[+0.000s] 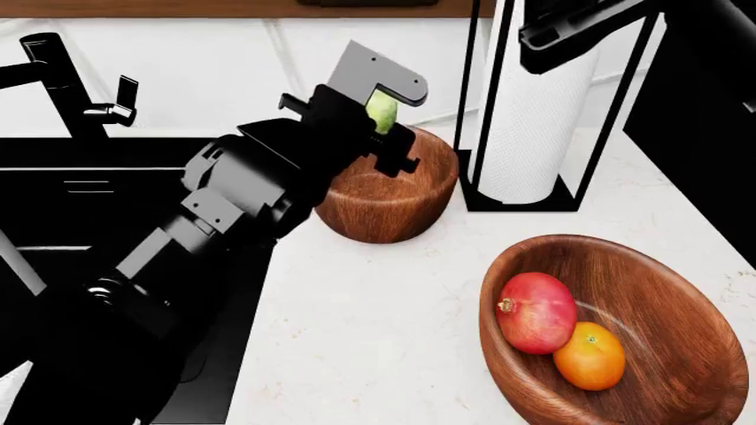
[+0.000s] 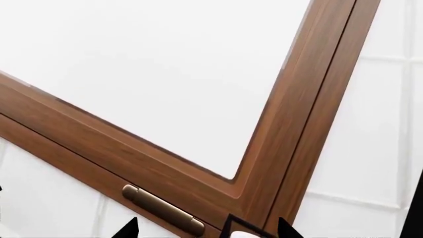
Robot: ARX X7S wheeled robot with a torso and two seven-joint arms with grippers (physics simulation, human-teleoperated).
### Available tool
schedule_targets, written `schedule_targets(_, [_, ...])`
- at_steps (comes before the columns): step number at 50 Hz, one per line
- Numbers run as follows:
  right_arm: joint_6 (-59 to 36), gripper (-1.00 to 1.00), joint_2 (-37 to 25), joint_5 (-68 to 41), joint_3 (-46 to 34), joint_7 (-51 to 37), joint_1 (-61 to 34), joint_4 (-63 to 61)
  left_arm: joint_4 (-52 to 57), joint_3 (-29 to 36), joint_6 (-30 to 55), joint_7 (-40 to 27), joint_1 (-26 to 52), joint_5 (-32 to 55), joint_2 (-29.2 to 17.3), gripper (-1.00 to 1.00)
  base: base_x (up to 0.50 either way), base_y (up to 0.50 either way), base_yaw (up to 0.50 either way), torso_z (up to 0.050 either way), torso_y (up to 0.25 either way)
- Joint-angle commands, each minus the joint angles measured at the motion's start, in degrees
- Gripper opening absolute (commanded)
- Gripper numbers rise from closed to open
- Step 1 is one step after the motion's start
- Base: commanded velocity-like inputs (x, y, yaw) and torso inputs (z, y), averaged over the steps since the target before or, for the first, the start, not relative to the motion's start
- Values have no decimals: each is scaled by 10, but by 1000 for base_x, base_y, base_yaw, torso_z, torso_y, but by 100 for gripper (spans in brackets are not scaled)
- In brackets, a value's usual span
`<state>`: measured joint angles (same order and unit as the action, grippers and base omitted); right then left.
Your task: Pick the pomegranates and oranges from the sink and place them in one bowl. Place the brussel sprout in the other bowl. Then turn off the sink faucet.
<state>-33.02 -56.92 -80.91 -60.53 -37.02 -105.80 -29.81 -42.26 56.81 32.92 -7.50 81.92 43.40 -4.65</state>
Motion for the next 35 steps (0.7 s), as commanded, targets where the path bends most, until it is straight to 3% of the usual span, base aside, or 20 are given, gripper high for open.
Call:
schedule_targets(1, [2, 100, -1, 1, 1, -1, 6, -2, -80, 2, -34, 20, 3, -5, 31, -100, 0, 0, 0, 0, 0])
schedule_targets(10, [5, 100, -7, 1, 3, -2, 12, -6, -131, 33, -60, 22, 13, 23, 46, -100, 0, 0, 0, 0, 0])
schedule_targets(27, [6, 100, -9, 1, 6, -3, 17, -8, -187, 242, -138, -1, 39, 234, 46, -100, 0, 0, 0, 1, 0])
schedule_targets(28, [6, 100, -10, 1, 6, -3, 17, -9, -187, 250, -141, -3, 40, 240, 46, 100, 0, 0, 0, 0, 10])
schedule_targets(35, [7, 100, -10, 2, 7, -2, 19, -8, -190, 284, -159, -5, 47, 271, 46, 100, 0, 0, 0, 0, 0])
